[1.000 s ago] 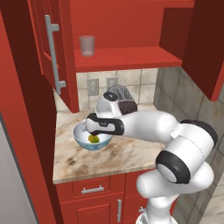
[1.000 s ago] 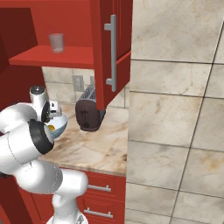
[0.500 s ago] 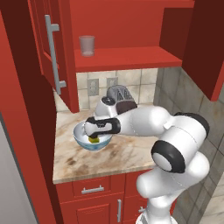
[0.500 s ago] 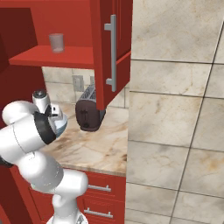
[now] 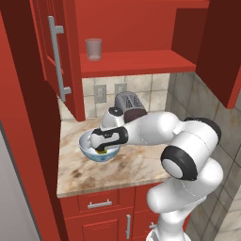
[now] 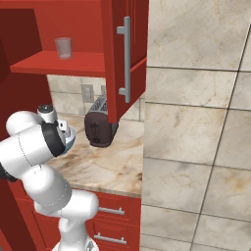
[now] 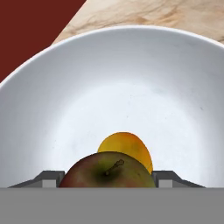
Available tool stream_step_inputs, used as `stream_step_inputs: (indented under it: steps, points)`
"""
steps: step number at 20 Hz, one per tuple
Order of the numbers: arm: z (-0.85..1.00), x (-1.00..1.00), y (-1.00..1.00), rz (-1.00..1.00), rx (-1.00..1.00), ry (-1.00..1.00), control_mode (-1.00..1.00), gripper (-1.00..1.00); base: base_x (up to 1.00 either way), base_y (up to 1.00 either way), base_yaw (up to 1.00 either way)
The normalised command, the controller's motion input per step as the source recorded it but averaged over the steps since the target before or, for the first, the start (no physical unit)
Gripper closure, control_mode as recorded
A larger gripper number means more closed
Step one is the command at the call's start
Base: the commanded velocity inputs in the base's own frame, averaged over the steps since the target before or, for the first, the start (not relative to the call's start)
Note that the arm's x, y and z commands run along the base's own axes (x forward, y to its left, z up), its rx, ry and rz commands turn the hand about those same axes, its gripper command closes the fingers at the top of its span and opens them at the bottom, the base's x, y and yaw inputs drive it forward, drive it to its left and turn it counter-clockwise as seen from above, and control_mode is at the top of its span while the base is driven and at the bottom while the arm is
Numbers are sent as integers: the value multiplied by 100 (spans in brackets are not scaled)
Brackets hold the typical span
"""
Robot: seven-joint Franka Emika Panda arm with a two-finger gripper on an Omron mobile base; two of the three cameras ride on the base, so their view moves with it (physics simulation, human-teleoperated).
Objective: Open the cabinet. Pick the mango and apple from the cabinet and place them into the bowl. Then close the cabinet.
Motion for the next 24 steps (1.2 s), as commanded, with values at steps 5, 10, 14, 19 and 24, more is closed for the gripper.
stream_step_inputs:
  steps: [5,10,14,19,24]
  points:
    - [-2,0,0,0,0,0,-100,-100,0,0,0]
    - [0,0,0,0,0,0,-100,-100,0,0,0]
    - [13,0,0,0,0,0,-100,-100,0,0,0]
    - [27,0,0,0,0,0,-100,-100,0,0,0]
    - [38,-11,-1,0,-1,0,-100,-100,0,0,0]
